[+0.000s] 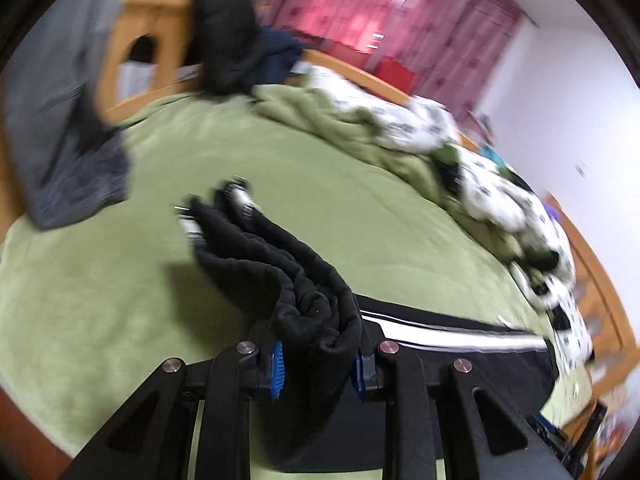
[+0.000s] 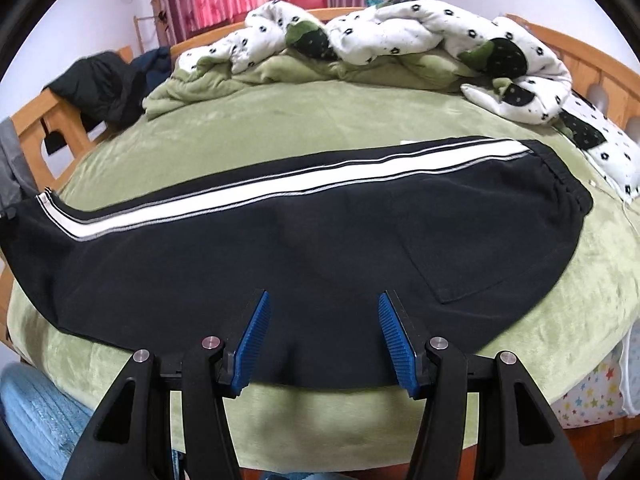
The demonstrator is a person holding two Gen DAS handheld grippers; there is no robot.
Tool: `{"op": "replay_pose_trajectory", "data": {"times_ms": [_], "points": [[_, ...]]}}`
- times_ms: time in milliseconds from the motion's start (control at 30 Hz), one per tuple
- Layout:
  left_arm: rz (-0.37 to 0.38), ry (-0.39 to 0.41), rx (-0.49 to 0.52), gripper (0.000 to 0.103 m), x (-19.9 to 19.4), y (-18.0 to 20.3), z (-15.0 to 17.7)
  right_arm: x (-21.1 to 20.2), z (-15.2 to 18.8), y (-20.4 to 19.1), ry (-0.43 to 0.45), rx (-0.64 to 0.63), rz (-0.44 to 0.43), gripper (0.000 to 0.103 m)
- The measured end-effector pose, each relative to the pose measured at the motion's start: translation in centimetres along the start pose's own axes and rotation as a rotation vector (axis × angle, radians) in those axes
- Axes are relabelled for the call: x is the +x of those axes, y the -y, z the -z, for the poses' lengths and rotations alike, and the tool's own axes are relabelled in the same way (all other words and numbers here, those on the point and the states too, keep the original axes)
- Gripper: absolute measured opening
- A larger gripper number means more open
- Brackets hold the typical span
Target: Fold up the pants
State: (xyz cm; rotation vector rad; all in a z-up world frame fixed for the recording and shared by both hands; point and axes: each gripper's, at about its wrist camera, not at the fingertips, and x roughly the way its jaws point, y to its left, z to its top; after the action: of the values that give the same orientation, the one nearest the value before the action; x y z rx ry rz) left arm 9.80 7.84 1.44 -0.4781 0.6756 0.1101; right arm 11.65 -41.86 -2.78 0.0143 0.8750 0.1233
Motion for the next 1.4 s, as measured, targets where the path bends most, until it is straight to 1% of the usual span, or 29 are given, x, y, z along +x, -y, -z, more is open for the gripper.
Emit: {"op": "replay_pose_trajectory", "data": {"times_ms": [33,67,100,167,200,233,333,367,467,500,533,567,600,633,667,700,733,767,800,833,933,967,1000,1033,1100,1167,1267,1333,1400], "points": [[0.024,0.0,0.034,0.023,0.5,2.3,0.5,-0.2,0.0,0.5,0.003,0.015,-0.007,0.056],[0.035,-0.002,0.054,0.023,0.8,3.6,0.8,-0.4,0.2,1.0,0.011,0.023,-0.014,0.056],[0.052,-0.008,0.092,0.023,1.6,5.8,1.6,-0.5,0.2,1.4,0.017,0.023,-0.014,0.056],[0.066,-0.009,0.137,0.023,2.8,8.9,2.9,-0.9,0.5,2.1,0.036,0.011,0.004,0.056],[0.082,-0.027,0.154,0.023,4.2,10.8,4.0,-1.1,0.7,2.4,0.046,0.004,0.016,0.056],[0.094,-0.045,0.159,0.023,4.9,11.6,4.4,-1.2,0.8,2.9,0.05,0.003,0.023,0.056],[0.172,-0.132,0.152,0.022,7.7,14.7,7.7,-1.2,1.1,4.2,0.049,0.022,0.023,0.056],[0.199,-0.167,0.149,0.022,8.8,15.9,9.3,-1.2,1.2,4.5,0.047,0.026,0.026,0.056],[0.28,-0.243,0.15,0.023,10.6,18.3,12.7,-0.9,1.3,5.5,0.031,0.043,0.039,0.056],[0.307,-0.293,0.158,0.023,11.5,19.2,14.4,-0.7,1.3,5.8,0.026,0.051,0.042,0.056],[0.312,-0.326,0.168,0.023,12.1,19.8,15.5,-0.7,1.4,6.1,0.02,0.065,0.042,0.056],[0.283,-0.361,0.203,0.023,12.8,20.6,16.9,-0.7,1.5,6.2,0.017,0.075,0.039,0.056],[0.259,-0.365,0.234,0.024,12.9,20.8,17.5,-0.6,1.4,6.4,0.012,0.089,0.03,0.056],[0.256,-0.365,0.266,0.027,12.8,20.9,17.9,-0.5,1.3,6.6,0.007,0.094,0.023,0.056],[0.27,-0.365,0.293,0.031,12.3,20.8,18.0,-0.4,1.4,6.6,0.004,0.096,0.019,0.056],[0.311,-0.374,0.3,0.04,11.4,20.5,17.8,-0.3,1.3,6.5,-0.001,0.095,0.016,0.056],[0.341,-0.388,0.295,0.052,10.6,20.1,17.6,-0.2,1.3,6.3,-0.003,0.09,0.013,0.056],[0.37,-0.397,0.282,0.057,9.7,19.5,17.1,0.0,1.3,6.0,-0.005,0.077,0.01,0.056],[0.38,-0.382,0.27,0.064,8.5,18.6,16.5,0.1,1.3,5.7,-0.006,0.064,0.007,0.056],[0.367,-0.35,0.271,0.064,7.2,17.7,15.9,0.3,1.2,5.2,-0.009,0.045,0.001,0.056],[0.316,-0.286,0.282,0.067,5.0,14.9,14.2,1.0,1.0,3.6,-0.029,-0.003,-0.039,0.056],[0.273,-0.267,0.277,0.067,4.6,13.6,13.4,1.2,0.9,3.0,-0.035,-0.013,-0.061,0.056],[0.204,-0.241,0.27,0.067,4.2,12.3,12.7,1.4,0.6,2.3,-0.045,-0.021,-0.086,0.056],[0.158,-0.223,0.27,0.067,3.9,11.2,12.2,1.5,0.3,1.6,-0.051,-0.025,-0.117,0.056],[0.043,-0.2,0.291,0.067,3.6,9.0,11.3,1.9,-0.4,0.0,-0.06,-0.022,-0.183,0.056],[-0.022,-0.194,0.287,0.067,3.3,6.3,10.7,2.6,-1.2,-1.7,-0.079,-0.02,-0.227,0.056],[-0.029,-0.194,0.235,0.067,3.0,3.0,10.4,4.1,-2.3,-4.3,-0.085,-0.047,-0.248,0.056],[-0.037,-0.194,0.212,0.067,3.4,2.0,10.6,5.3,-2.4,-6.0,-0.097,-0.076,-0.26,0.056],[-0.04,-0.205,0.18,0.067,3.8,0.8,10.8,6.5,-1.8,-7.6,-0.132,-0.132,-0.247,0.046]]}}
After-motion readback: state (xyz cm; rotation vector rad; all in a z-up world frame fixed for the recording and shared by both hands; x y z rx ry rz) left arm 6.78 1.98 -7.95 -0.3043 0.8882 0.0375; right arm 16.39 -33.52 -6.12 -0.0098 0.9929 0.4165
